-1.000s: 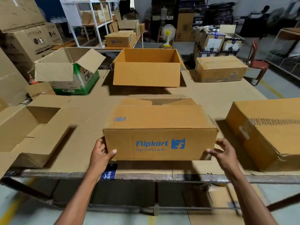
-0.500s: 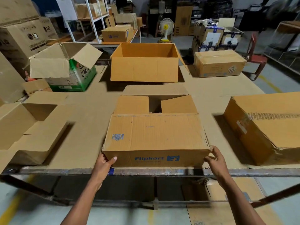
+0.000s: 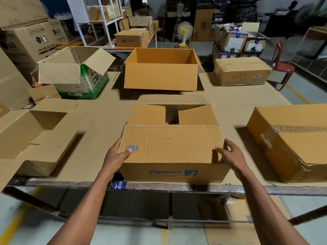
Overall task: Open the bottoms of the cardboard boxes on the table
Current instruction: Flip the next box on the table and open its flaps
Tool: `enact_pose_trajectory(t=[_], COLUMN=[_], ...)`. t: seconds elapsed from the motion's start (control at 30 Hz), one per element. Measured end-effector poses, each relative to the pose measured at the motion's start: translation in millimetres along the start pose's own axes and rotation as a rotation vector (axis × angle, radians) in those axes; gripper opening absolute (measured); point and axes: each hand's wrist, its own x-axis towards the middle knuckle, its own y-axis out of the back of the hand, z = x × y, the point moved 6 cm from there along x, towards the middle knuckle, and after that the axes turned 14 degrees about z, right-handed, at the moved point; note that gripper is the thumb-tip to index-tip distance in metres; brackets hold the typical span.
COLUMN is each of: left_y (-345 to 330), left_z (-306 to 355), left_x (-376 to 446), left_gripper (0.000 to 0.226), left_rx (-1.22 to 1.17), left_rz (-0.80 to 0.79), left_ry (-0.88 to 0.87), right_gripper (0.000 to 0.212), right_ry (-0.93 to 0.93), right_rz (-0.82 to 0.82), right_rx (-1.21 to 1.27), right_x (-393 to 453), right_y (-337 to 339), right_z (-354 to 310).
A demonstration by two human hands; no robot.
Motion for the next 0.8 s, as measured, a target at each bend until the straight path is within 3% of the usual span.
enact_pose_trajectory(t=[0.13,0.23,0.33,0.4,0.53,0.67,0.8], left_y=[10.1,25.6,43.5,50.8,45.7,52.1,39.6], left_z=[-1.3,6.1,11.4,7.5,14.7,11.9,15.9], left_x=[6.6,3.1,-8.1,-14.9,-33.0,-36.1,-45.1], left_gripper=[0.067,0.056,0.029,0.046,0.087,0.082,0.083], left_rx=[-0.046,-0.228,-0.367,-0.538,-0.525,-0.368,-0.110], left_rz=[0.092,0.213,0.319,0.344,-0.076,-0.362,-0.495], left_ry=[-0.056,-0.077,-0.062,0.037,-0.039,-0.094,-0.136], right_gripper=[0.046,0.027,0.039,0.038,0.044,0.068,0.034], right_ry=[-0.011,-0.030,-0.055,-0.110,-0.014,0.067,0.089], right_rz=[0.061,0.093,0.039,-0.026,-0.337,-0.532,-0.642], right_rx=[0.227,0.437,0.651,0.733,0.485,0.215,0.063], right_x=[-2.9,-5.5,-11.0,-15.2,-29.9,-37.6,-51.7], right_y=[13.5,31.3,47.0,54.0,50.8,45.2,28.1], right_z=[-5.7,-11.3,-16.7,-14.8,-19.8,-19.4,-23.9])
